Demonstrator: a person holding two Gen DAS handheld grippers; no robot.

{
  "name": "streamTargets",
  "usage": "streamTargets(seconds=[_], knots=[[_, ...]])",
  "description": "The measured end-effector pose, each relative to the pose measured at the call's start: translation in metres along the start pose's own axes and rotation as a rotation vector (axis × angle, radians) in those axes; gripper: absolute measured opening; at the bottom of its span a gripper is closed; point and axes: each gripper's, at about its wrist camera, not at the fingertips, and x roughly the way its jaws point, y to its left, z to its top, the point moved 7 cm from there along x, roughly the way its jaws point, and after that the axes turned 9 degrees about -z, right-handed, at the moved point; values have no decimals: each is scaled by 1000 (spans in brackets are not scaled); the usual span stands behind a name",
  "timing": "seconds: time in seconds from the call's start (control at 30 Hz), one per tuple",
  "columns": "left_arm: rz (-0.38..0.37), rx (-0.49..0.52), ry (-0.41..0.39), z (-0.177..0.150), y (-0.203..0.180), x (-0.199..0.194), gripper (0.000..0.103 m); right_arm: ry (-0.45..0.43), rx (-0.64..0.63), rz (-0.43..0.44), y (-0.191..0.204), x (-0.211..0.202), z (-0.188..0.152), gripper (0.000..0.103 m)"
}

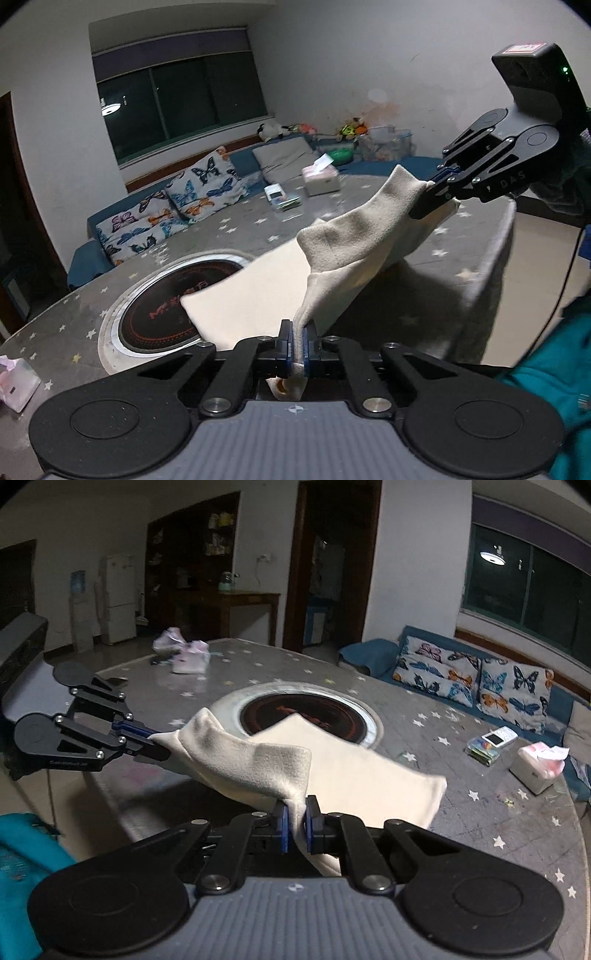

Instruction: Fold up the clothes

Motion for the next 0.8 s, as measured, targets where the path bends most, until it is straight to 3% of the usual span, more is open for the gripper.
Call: streamTargets(seconds=[0.13,0.4,0.6,0.8], knots=[[-1,-9,-11,6,0,-6,5,5,1,4,5,-11,0,8],[42,-16,-40,24,31,24,5,-6,7,-29,-16,13,20,8],[72,-23,-31,41,67,67,5,23,18,-49,-48,65,40,8],[100,-101,52,42,112,131,6,93,55,-66,-77,135,46,8]])
